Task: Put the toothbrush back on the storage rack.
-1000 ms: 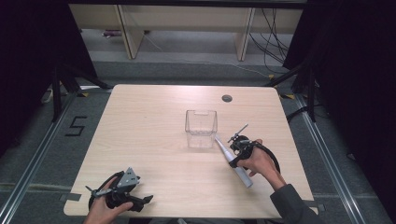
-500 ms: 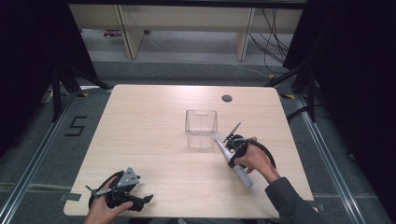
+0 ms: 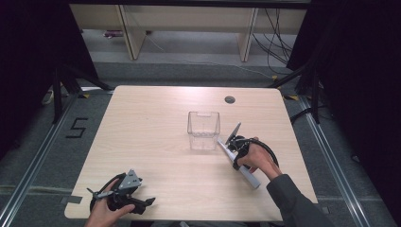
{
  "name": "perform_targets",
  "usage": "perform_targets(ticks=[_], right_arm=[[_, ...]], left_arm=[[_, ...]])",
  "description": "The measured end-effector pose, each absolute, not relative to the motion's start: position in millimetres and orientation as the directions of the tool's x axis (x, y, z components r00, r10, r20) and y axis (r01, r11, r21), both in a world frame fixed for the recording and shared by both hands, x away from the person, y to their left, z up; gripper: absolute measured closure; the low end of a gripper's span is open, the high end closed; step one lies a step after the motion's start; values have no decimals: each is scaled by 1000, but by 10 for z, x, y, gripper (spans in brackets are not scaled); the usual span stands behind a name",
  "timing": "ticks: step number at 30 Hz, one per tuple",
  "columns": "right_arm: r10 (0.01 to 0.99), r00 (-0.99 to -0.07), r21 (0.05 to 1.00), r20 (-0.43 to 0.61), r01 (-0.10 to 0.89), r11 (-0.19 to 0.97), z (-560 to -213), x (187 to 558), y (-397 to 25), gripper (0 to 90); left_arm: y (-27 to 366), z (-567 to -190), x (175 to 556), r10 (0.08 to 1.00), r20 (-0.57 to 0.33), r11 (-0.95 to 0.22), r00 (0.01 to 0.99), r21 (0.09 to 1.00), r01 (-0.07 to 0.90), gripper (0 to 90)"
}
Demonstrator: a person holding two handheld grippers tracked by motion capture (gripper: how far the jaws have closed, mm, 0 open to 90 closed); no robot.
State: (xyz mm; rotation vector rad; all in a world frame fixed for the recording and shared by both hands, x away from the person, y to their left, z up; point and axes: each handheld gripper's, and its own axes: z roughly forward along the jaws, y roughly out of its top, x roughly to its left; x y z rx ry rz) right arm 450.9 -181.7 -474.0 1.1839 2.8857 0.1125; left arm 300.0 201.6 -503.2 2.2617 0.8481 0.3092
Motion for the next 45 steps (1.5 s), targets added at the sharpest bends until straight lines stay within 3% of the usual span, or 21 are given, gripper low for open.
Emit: perform_targets(ticks=[20, 25, 34, 39, 40, 41, 45], right_arm=[[738, -675, -22, 16, 737, 675, -4736, 4602, -1891, 669], [704, -710, -27, 2, 704, 710, -4741, 4619, -1955, 670], [759, -651, 37, 14, 759, 651, -4603, 4569, -2038, 671], [728, -686, 78, 0, 726, 683, -4541, 4573, -2127, 671], [759, -651, 78, 11, 757, 648, -4497, 4546, -2115, 671], [730, -683, 116, 1, 725, 679, -4481, 4563, -2158, 671], [741, -671, 169, 10, 732, 660, -4378, 4533, -2195, 671]], left_arm=[[2017, -5028, 2994, 651, -14, -554, 759, 674, 488, 152], [2015, -5030, 2998, 650, -22, -546, 760, 681, 487, 152], [2010, -5037, 3007, 651, -17, -550, 759, 678, 487, 152], [2015, -5032, 3008, 650, -17, -550, 760, 679, 486, 152], [2016, -5031, 3010, 651, -19, -548, 759, 680, 487, 152], [2016, -5032, 3009, 650, -17, -551, 760, 679, 486, 152], [2013, -5034, 3014, 649, -16, -549, 760, 682, 483, 152]])
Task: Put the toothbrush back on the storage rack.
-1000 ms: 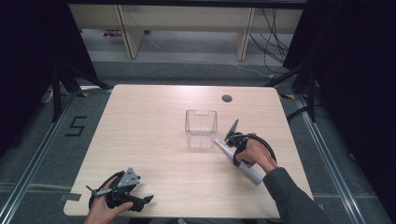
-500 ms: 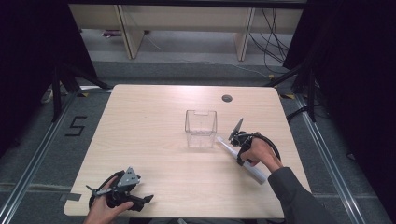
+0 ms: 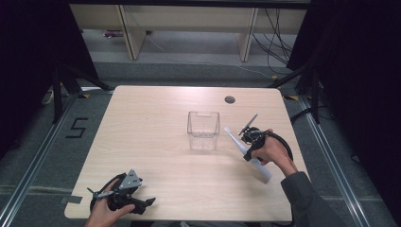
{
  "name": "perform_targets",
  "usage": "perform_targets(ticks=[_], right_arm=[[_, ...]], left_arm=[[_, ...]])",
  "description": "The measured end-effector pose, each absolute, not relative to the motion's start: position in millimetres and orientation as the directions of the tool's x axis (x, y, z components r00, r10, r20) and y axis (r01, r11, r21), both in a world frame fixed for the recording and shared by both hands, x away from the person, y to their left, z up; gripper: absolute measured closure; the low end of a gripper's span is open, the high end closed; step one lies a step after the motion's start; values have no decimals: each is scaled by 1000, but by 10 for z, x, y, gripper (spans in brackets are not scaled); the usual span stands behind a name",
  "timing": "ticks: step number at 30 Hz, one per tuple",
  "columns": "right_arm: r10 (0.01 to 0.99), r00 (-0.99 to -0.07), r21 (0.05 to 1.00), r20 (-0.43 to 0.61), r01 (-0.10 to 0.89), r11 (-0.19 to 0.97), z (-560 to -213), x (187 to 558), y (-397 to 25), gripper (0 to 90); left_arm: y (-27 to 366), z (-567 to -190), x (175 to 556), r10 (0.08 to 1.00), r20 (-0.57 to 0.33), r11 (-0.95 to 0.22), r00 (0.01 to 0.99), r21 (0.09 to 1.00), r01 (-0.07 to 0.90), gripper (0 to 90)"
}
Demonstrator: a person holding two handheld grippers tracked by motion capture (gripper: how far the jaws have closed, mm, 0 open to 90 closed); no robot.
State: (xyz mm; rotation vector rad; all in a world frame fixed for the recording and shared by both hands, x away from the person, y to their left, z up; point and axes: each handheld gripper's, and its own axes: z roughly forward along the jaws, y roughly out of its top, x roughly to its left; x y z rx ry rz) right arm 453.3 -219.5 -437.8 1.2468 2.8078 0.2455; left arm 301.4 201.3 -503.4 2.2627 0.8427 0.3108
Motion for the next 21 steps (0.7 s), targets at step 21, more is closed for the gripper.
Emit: perform_targets(ticks=[21], right_arm=[[765, -643, 575, 41, 641, 509, -3961, 4504, -2474, 671]], left_arm=[[2006, -5037, 3004, 647, -17, -549, 762, 683, 481, 152]])
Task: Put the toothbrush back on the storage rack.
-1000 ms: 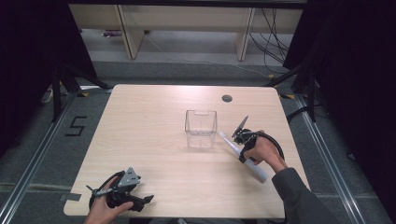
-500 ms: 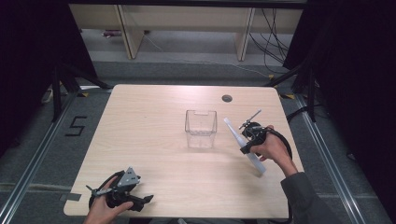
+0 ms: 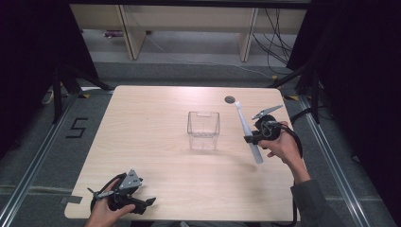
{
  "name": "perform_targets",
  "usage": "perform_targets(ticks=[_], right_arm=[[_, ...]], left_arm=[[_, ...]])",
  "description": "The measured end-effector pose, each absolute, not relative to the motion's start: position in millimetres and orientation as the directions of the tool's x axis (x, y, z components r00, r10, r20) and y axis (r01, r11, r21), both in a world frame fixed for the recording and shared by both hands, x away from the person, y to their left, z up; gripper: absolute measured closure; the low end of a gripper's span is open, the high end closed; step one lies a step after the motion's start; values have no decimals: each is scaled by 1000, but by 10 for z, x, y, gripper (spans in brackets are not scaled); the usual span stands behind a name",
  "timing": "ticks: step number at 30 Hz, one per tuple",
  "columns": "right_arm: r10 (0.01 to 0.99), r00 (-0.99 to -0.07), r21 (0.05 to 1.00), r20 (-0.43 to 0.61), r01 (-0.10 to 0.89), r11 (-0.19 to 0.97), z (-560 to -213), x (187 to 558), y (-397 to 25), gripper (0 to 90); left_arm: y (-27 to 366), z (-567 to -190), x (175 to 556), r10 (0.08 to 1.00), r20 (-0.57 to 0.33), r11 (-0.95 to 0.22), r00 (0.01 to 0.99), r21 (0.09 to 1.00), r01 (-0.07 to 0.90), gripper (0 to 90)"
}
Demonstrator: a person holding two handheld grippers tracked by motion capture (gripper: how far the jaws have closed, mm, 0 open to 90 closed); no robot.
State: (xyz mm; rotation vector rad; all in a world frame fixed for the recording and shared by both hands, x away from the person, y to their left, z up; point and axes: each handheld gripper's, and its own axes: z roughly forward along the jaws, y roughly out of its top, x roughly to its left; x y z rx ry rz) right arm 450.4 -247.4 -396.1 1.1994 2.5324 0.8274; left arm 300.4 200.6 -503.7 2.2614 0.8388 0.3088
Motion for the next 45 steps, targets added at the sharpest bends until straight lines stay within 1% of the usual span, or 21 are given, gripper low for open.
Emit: perform_targets(ticks=[2, 3, 4, 5, 6, 7, 8, 9, 10, 17, 19, 20, 22, 23, 26, 31, 35, 37, 38, 39, 45], right_arm=[[769, -638, 624, 36, 616, 481, -3947, 4532, -2503, 671], [775, -629, 641, 56, 618, 455, -3928, 4533, -2506, 671], [759, -651, 670, 31, 577, 467, -3936, 4566, -2531, 671], [758, -651, 692, 36, 563, 451, -3941, 4581, -2529, 671], [764, -643, 693, 50, 573, 437, -3914, 4569, -2526, 671], [763, -646, 709, 32, 552, 438, -3916, 4582, -2532, 671], [777, -627, 722, 56, 563, 402, -3910, 4576, -2514, 671], [780, -624, 738, 43, 547, 396, -3913, 4579, -2513, 671], [780, -622, 736, 66, 558, 383, -3895, 4585, -2513, 671], [795, -605, 817, 45, 480, 319, -3860, 4624, -2491, 671], [788, -611, 823, 74, 484, 298, -3843, 4619, -2474, 671], [788, -613, 829, 57, 468, 304, -3838, 4626, -2473, 671], [798, -599, 832, 68, 475, 285, -3823, 4616, -2450, 671], [794, -606, 839, 45, 454, 299, -3818, 4629, -2447, 671], [786, -613, 838, 80, 468, 279, -3790, 4629, -2401, 671], [786, -616, 845, 52, 446, 294, -3702, 4638, -2341, 670], [771, -635, 854, 52, 428, 295, -3656, 4656, -2251, 671], [775, -628, 848, 65, 445, 289, -3609, 4641, -2207, 671], [768, -639, 860, 38, 413, 301, -3599, 4663, -2193, 671], [766, -640, 857, 54, 424, 293, -3589, 4661, -2170, 671], [749, -661, 860, 42, 405, 310, -3496, 4679, -2031, 671]], left_arm=[[2007, -5037, 3015, 648, -16, -548, 761, 684, 481, 152], [2007, -5039, 3015, 650, -17, -547, 760, 683, 483, 152], [2008, -5039, 3011, 649, -15, -550, 761, 682, 482, 152], [2008, -5042, 3009, 649, -17, -550, 761, 680, 485, 152], [2009, -5038, 3007, 649, -17, -550, 761, 681, 484, 152], [2007, -5036, 3013, 649, -17, -547, 761, 684, 482, 152], [2006, -5036, 3012, 649, -18, -546, 760, 685, 483, 152], [2006, -5038, 3010, 651, -19, -546, 759, 683, 486, 152], [2010, -5036, 3009, 647, -14, -551, 762, 682, 480, 152], [2012, -5038, 3010, 648, -16, -550, 761, 683, 482, 152], [2013, -5031, 3019, 648, -14, -549, 762, 685, 479, 152], [2010, -5029, 3013, 649, -15, -545, 761, 688, 479, 152], [2012, -5029, 3002, 648, -23, -542, 761, 689, 482, 152], [2015, -5029, 3003, 655, -21, -539, 755, 688, 486, 153], [2015, -5025, 3016, 652, -15, -543, 758, 689, 480, 153], [2016, -5023, 3017, 651, -15, -543, 759, 690, 479, 152], [2013, -5028, 3001, 652, -24, -538, 758, 690, 485, 152], [2015, -5024, 3014, 649, -15, -544, 760, 690, 478, 152], [2016, -5024, 3012, 647, -13, -548, 762, 687, 477, 152], [2014, -5026, 3001, 648, -24, -542, 761, 688, 483, 152], [2019, -5023, 3003, 651, -15, -545, 759, 687, 481, 151]])
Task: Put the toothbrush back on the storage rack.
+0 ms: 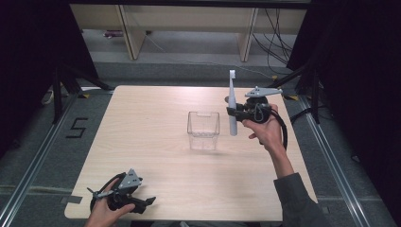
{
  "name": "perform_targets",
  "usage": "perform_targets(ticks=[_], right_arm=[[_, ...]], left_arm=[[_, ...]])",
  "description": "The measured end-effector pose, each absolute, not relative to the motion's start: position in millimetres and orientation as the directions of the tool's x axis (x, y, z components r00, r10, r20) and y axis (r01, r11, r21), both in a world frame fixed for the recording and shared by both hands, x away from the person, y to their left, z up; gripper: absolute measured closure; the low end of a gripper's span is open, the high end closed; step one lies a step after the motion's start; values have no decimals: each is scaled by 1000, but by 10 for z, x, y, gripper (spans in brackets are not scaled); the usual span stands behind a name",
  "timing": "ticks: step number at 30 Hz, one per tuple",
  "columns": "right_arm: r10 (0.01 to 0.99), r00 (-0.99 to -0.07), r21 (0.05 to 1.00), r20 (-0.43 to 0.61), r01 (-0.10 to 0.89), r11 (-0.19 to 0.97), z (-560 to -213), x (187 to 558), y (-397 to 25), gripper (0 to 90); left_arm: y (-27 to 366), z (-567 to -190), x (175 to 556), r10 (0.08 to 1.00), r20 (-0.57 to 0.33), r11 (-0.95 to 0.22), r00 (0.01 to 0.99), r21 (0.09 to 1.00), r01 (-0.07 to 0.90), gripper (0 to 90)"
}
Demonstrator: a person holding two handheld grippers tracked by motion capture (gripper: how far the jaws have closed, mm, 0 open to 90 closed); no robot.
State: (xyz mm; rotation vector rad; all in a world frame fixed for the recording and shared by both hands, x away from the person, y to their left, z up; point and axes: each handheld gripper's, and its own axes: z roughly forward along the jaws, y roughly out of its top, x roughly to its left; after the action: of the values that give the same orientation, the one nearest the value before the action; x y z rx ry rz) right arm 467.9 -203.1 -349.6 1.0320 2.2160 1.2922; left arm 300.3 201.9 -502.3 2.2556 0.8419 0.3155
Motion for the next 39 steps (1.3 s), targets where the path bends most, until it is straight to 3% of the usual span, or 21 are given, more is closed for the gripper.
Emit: perform_targets(ticks=[16, 27, 39], right_arm=[[707, -707, 865, 30, 372, 335, -3293, 4753, -1601, 671], [698, -716, 848, 6, 373, 376, -3441, 4921, -1330, 671], [705, -709, 795, 23, 440, 416, -3643, 5043, -1225, 671]], left_arm=[[2018, -5017, 3005, 651, -16, -541, 759, 691, 479, 151], [2018, -5018, 3002, 652, -21, -535, 758, 696, 479, 151], [2018, -5017, 2995, 648, -25, -535, 761, 697, 477, 151]])
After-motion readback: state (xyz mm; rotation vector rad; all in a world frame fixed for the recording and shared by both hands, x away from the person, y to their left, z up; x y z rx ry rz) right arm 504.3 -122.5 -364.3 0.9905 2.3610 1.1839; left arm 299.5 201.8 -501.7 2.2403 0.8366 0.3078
